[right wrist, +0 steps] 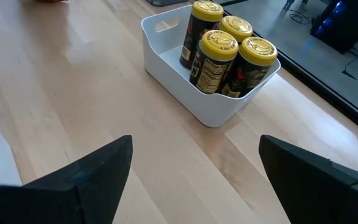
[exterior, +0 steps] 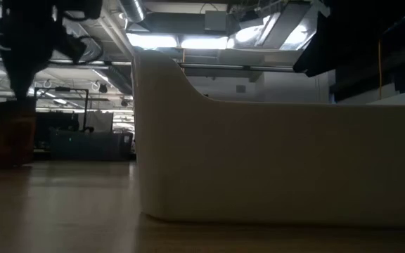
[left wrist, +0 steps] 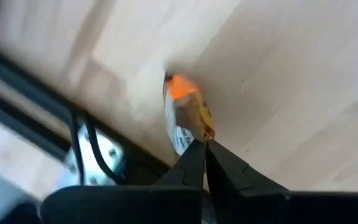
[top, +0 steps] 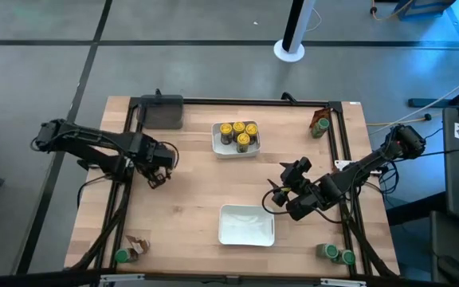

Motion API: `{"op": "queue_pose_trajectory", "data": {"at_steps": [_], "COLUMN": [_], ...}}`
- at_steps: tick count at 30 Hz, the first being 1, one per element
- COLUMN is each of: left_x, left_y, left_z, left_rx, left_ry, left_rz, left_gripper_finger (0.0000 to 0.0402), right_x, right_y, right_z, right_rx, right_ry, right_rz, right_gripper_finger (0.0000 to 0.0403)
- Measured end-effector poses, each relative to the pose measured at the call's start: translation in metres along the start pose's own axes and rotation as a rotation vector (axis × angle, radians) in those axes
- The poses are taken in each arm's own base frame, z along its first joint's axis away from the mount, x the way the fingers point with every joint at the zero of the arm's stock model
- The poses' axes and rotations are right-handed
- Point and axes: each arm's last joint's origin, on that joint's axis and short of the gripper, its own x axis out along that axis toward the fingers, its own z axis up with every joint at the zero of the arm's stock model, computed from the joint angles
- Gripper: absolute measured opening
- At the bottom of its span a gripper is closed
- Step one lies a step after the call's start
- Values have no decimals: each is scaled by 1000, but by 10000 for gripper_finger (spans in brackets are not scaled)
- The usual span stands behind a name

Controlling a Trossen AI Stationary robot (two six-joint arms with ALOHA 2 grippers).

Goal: Sort spices by type
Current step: Put the orange seasoning pack into the black bin

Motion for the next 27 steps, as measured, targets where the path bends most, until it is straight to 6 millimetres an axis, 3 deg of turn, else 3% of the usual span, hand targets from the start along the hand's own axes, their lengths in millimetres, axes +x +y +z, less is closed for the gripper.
{"op": "queue_pose_trajectory", "data": {"at_steps": [4,10,19,27], "left_x": [-21,-43,-29,-12], "left_y": [8,25,26,13], "left_z": [13,27,29,36], "left_rx": [63,-62,-113,-25], "left_ry": [-100,-171,-154,-229], "left_rz": [14,8,3,-68], "left_gripper_finger": [2,2,16,116], "right_x": [0,0,0,0], "right_y": [0,0,0,0], "right_z": [0,0,0,0], "right_rx": [0,-1,-2,-3], "right_ry": [0,2,5,6], "right_rz": [0,2,2,2], "right_gripper_finger": [349,349,349,349]}}
